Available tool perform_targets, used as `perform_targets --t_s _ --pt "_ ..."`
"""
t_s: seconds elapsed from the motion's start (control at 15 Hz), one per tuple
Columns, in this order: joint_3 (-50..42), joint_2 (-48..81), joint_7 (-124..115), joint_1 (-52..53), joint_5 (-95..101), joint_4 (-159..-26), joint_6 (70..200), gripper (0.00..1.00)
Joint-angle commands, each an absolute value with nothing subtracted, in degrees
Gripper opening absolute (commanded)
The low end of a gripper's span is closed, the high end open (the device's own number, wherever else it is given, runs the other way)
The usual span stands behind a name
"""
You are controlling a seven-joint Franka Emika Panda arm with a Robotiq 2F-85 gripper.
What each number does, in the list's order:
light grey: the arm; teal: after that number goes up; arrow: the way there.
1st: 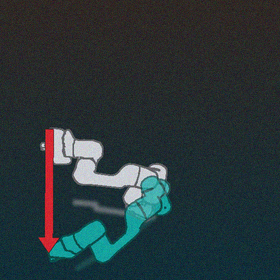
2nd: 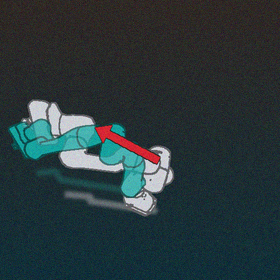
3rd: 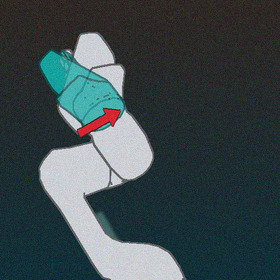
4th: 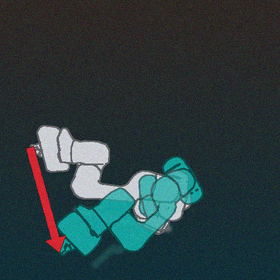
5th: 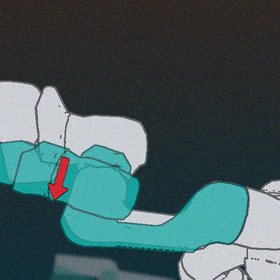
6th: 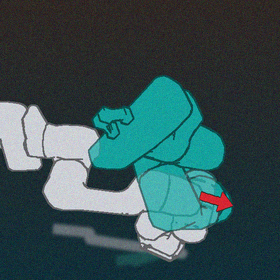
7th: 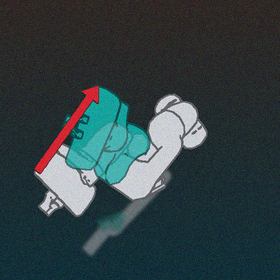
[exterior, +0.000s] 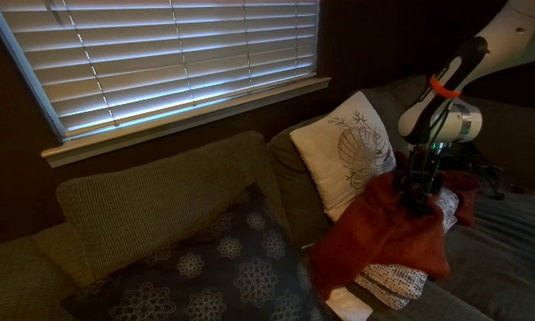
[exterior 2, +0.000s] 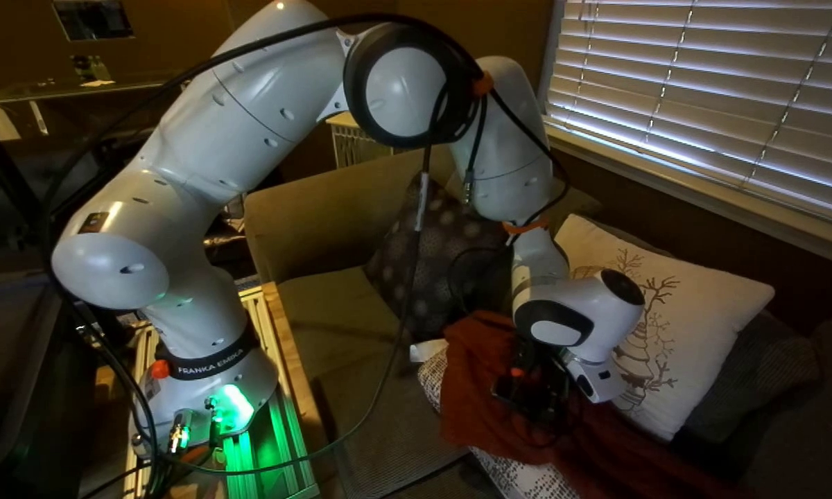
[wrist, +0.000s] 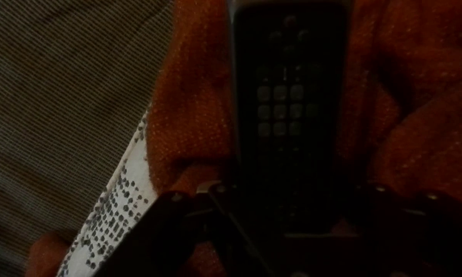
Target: Remove the remote from the white pillow, put it on the brown fleece and then cover the remote with the brown fleece
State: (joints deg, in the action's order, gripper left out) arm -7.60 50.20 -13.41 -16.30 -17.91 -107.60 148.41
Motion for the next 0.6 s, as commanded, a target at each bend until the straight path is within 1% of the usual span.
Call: perform_targets --t_s 0.0,0.27,0.33,0.4,0.47,0.53 --pt "-9.41 51.22 -16.65 -14.34 -17.64 -105.84 148.85 0.36" --pt "-10.18 51.67 -18.24 -13.39 -17.56 -105.07 149.68 0.36" --pt "-10.38 51.71 -18.63 -13.16 -17.54 -104.99 149.98 0.41" --pt "-10.38 51.76 -18.82 -13.11 -17.63 -104.87 150.2 0.86" --pt "-10.17 51.57 -18.67 -13.19 -17.86 -105.06 150.92 0.88" --pt "-10.28 51.34 -18.78 -12.9 -17.75 -105.34 151.84 0.93"
